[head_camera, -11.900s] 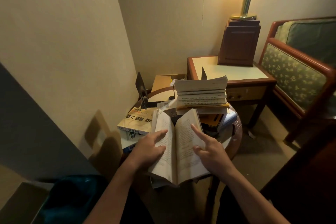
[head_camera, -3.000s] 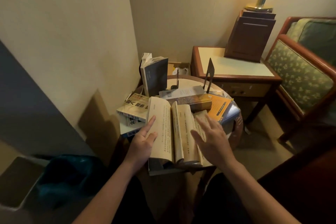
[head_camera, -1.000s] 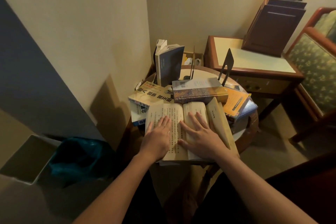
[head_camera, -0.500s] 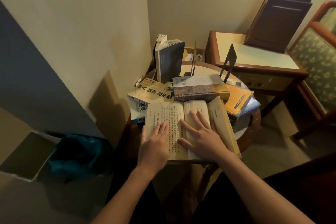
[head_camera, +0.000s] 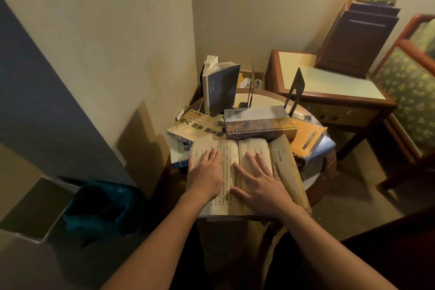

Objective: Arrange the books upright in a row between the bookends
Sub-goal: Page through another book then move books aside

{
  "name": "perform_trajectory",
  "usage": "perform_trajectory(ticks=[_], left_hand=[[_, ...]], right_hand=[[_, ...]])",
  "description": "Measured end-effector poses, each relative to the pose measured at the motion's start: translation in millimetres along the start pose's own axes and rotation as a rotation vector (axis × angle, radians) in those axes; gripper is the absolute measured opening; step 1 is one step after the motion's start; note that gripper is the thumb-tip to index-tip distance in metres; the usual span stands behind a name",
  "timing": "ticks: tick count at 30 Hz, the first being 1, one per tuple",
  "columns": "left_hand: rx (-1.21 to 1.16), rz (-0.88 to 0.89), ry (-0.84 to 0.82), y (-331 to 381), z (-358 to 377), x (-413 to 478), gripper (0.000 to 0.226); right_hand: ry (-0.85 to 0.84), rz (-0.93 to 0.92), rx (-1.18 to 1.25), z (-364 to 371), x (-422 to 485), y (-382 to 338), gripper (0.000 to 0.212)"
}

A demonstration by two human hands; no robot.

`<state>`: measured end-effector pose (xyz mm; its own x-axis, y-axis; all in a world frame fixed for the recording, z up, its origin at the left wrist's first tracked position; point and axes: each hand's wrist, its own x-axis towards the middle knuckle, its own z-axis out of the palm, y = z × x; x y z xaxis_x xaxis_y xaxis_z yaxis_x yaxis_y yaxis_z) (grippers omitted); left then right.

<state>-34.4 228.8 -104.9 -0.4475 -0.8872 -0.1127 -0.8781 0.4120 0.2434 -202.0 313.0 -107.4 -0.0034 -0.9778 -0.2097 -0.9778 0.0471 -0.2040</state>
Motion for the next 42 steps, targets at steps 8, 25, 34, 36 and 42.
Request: perform_trajectory(ticks=[8, 25, 34, 36, 42], left_hand=[[-0.181, -0.032, 0.166, -0.6, 24.8, -49.3, 0.051], [-0.253, -0.111, 0.029, -18.8, 26.9, -35.0, 0.052], [-0.543, -0.231, 0.073, -24.5, 0.9, -43.2, 0.060], [-0.605, -0.241, 0.097, -28.2, -6.7, -42.4, 0.065], [-0.744, -0.215, 0.129, -26.0, -27.7, -39.5, 0.071]], right_hand=[[0.016, 0.005, -0.016, 4.5, 2.1, 1.5, 0.076], [0.026, 0.007, 0.001, 3.3, 0.6, 0.3, 0.072], [0.073, 0.118, 0.214, -13.2, -6.0, -10.3, 0.086], [0.124, 0.179, 0.376, -15.4, -9.1, -13.2, 0.098], [0.334, 0.303, 0.742, -30.5, -14.6, -19.1, 0.112]])
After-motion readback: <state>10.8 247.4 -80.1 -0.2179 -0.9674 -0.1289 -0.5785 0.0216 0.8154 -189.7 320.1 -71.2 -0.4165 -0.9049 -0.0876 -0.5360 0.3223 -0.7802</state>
